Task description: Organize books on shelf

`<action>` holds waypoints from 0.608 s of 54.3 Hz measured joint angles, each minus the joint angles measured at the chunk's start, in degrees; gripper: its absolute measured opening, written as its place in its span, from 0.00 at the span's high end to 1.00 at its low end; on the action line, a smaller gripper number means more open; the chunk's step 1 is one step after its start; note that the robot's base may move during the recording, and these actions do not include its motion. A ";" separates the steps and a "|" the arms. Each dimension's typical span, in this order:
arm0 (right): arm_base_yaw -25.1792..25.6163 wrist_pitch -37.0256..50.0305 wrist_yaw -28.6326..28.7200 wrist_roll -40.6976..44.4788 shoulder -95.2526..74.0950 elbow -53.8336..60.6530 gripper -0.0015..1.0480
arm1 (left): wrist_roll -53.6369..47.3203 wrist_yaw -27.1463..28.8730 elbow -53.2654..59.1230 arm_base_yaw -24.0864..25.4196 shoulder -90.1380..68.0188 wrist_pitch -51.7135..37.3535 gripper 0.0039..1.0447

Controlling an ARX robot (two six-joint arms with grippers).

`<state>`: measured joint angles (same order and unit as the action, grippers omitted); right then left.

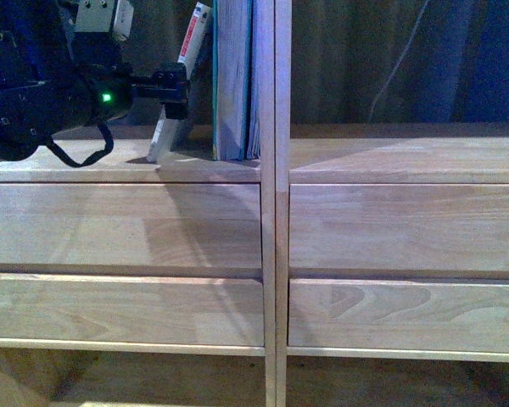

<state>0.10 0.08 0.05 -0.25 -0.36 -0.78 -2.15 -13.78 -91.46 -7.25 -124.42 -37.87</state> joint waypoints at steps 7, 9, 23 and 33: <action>0.00 0.00 -0.02 0.00 0.02 0.00 0.97 | 2.32 -0.85 3.80 0.28 2.71 -0.66 0.07; 0.00 0.00 -0.02 0.00 0.02 0.02 0.97 | 2.91 -1.05 4.76 0.28 3.45 -0.92 0.07; 0.00 0.00 -0.02 0.00 0.02 0.00 0.97 | 5.51 -2.56 11.50 0.31 8.87 -2.03 0.07; 0.00 0.00 -0.02 0.00 0.02 0.00 0.97 | 7.28 -2.73 15.28 0.44 12.52 -2.03 0.07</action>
<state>0.10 0.08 0.03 -0.25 -0.34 -0.78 5.13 -16.51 -76.18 -6.81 -111.90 -39.90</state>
